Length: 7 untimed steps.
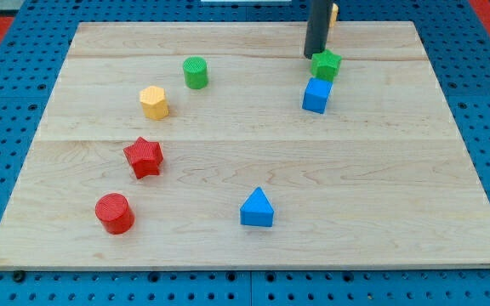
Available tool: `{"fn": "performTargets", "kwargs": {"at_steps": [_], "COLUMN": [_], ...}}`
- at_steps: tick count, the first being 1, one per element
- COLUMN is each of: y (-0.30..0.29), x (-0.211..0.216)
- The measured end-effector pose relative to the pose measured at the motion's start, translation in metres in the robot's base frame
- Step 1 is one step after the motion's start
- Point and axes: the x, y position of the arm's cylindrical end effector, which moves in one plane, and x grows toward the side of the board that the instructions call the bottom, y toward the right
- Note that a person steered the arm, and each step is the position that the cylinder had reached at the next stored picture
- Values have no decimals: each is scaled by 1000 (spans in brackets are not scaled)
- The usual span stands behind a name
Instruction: Move the green star to the bottom right of the blue cube
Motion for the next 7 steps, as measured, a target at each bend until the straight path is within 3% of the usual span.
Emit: {"fn": "performTargets", "kwargs": {"at_steps": [1,5,6,7], "y": [6,16,16,21], "x": [-1,120,136,127]}}
